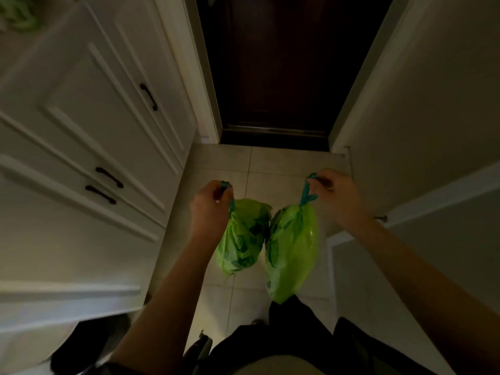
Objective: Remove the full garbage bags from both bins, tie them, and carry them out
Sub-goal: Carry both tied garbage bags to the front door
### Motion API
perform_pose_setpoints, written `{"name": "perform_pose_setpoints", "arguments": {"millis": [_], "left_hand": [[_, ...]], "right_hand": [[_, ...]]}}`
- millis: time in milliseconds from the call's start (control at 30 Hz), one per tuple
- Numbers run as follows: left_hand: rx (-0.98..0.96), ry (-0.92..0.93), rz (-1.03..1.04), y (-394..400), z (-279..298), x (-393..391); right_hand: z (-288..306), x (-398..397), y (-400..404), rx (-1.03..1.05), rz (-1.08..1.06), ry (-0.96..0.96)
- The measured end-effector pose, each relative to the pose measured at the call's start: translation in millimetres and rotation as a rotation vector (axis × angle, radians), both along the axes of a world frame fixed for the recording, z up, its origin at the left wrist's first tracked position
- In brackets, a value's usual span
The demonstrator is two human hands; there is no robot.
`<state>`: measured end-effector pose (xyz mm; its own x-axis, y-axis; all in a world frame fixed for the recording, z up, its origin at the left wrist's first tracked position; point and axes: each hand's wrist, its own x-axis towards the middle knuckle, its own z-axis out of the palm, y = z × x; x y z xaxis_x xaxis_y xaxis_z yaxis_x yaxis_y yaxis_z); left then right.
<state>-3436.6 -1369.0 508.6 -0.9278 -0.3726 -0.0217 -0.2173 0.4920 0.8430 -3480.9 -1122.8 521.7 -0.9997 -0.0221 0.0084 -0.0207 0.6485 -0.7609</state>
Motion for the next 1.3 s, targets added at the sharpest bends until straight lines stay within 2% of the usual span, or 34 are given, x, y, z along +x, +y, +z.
{"name": "perform_pose_setpoints", "arguments": {"millis": [300, 433, 567, 733, 1000, 1300], "left_hand": [[-0.039, -0.038, 0.154, -22.1, -23.5, -207.6], [0.026, -0.069, 0.215, -38.4, -30.9, -289.0], [-0.021, -0.069, 0.234, -58.0, -38.2, -366.4], [-0.027, -0.16, 0.293, -91.5, -69.4, -460.2], [0.015, -0.337, 0.401, -139.5, -119.8, -569.9], [0.0, -0.459, 0.511, -177.4, -188.0, -655.4]], "right_hand": [[-14.4, -222.6, -22.4, 0.033, 0.172, -0.031], [-17.4, -313.3, -37.6, 0.036, 0.208, -0.072], [-24.2, -403.1, -58.2, 0.082, 0.215, -0.103], [-48.2, -509.8, -92.6, 0.109, 0.261, -0.164], [-110.2, -649.6, -149.8, 0.157, 0.256, -0.319], [-185.4, -757.3, -202.1, 0.252, 0.305, -0.409]]}}
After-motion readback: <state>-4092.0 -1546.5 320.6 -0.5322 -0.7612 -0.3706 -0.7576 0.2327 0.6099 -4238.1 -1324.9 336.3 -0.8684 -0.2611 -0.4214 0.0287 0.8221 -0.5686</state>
